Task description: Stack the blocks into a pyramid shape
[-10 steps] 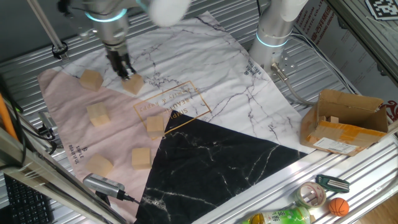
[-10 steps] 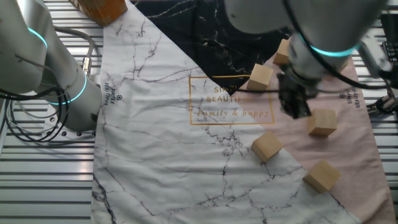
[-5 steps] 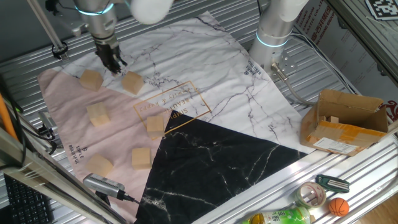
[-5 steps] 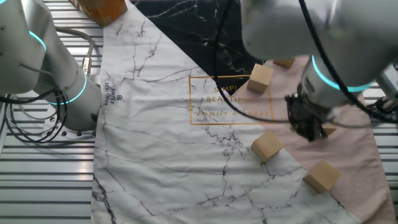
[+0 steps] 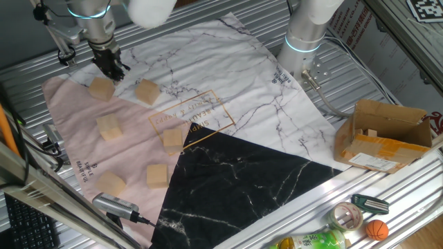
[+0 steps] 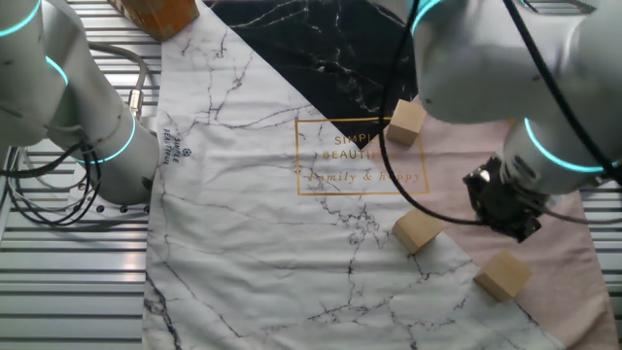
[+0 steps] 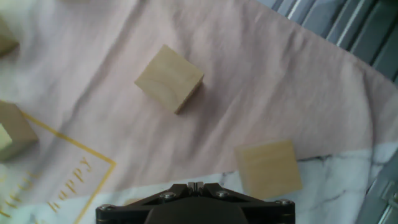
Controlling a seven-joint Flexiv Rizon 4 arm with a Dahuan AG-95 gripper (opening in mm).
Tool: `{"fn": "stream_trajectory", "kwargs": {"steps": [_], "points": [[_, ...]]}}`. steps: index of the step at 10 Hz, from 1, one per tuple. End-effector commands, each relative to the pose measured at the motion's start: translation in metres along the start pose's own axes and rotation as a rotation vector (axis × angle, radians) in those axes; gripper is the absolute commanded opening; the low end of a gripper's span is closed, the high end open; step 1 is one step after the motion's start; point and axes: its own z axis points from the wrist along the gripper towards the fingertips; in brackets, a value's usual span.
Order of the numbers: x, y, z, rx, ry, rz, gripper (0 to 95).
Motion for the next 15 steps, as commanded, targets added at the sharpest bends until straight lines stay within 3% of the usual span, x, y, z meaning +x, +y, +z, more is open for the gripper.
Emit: {"fn": "stream_trajectory", "kwargs": {"steps": [1, 3, 6, 15], "points": [[0.009, -0.017, 0.015, -0.021, -0.014, -0.072, 0.0], [0.009, -0.026, 0.017, -0.024, -0.006, -0.09, 0.0], [-0.01, -0.032, 0.02, -0.018, 0.013, -0.111, 0.0], [-0.011, -0.033, 0.019, -0.009, 0.008, -0.114, 0.0]]}}
